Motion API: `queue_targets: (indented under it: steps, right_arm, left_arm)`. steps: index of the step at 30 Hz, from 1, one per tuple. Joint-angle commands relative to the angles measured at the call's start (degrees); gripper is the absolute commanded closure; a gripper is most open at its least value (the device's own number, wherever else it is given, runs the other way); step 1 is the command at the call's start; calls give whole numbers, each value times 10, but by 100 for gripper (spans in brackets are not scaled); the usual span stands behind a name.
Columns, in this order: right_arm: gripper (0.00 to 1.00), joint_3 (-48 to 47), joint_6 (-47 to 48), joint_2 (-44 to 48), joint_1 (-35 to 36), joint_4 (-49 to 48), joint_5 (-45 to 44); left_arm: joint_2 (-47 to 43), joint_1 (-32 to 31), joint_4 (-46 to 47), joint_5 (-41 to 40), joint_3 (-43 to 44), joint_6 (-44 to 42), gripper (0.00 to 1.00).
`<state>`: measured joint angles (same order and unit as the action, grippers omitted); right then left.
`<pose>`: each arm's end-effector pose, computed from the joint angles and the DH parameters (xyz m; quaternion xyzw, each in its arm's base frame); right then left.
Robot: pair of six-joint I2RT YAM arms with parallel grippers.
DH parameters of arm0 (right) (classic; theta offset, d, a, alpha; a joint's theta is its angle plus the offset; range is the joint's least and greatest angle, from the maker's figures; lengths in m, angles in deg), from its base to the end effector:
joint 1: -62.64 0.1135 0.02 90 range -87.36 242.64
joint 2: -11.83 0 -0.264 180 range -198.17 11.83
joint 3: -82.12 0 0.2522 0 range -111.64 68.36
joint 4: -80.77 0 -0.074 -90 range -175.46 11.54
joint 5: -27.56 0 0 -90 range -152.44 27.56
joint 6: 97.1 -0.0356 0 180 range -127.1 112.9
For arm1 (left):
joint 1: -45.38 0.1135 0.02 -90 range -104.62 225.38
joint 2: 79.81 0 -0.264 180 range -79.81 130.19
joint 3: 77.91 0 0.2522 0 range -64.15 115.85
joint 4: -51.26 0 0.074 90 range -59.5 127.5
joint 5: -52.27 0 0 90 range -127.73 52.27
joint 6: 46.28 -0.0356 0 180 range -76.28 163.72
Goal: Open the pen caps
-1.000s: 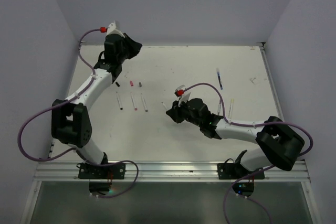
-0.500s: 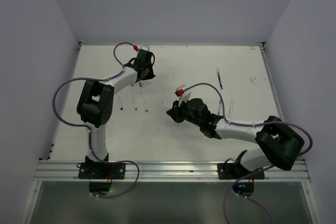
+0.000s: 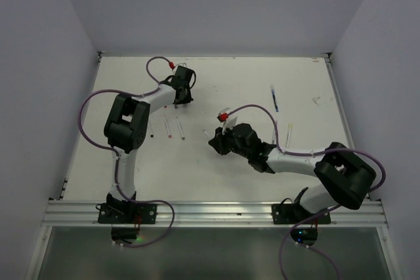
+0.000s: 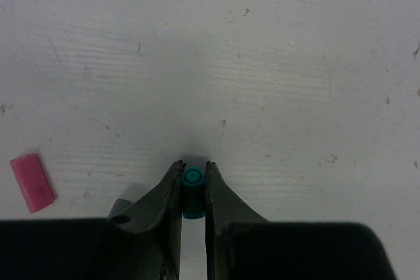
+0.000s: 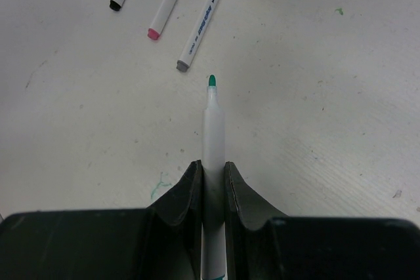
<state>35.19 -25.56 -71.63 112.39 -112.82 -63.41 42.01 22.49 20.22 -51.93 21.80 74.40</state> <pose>0.1901 0.2236 0.1829 -0.2203 0.8039 0.3039 0.4613 0.4253 -0.1701 0.1561 -0.1029 0.9366 -0.0367 0.3328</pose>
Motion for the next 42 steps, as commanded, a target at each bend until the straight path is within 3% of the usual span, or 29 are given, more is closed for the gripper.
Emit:
queue_targets:
  steps: [1,6,16,22,25,26,32,36,37,42]
  right_arm:
    - [100,-19,-6,-6,-1,-13,-9]
    - [100,-25,-9,-16,-1,-14,-7]
    - [100,-74,-30,-50,-1,20,-45]
    - [99,-152,-63,-110,-1,70,-67]
    - [99,-196,-76,-150,-1,95,-84]
    - [98,-224,-78,-169,0,116,-98]
    - [95,-325,-97,-243,8,185,-139]
    - [92,-381,-101,-302,22,223,-158]
    - [91,-409,-103,-326,28,236,-167]
    - [88,-440,-110,-363,36,255,-184]
  left_arm:
    - [2,2,-4,-31,10,-11,84]
    - [9,2,-9,-36,4,-8,70]
    - [-37,2,-17,-20,3,-2,60]
    - [-169,2,-20,10,2,-2,49]
    - [-255,2,-14,13,-16,-4,38]
    - [-303,2,-5,9,-37,-4,29]
    - [-497,2,22,-36,-163,-5,2]
    - [-594,3,13,-58,-238,-18,0]
    - [-659,3,-2,-66,-277,-27,0]
    - [-722,2,-13,-75,-343,-42,0]
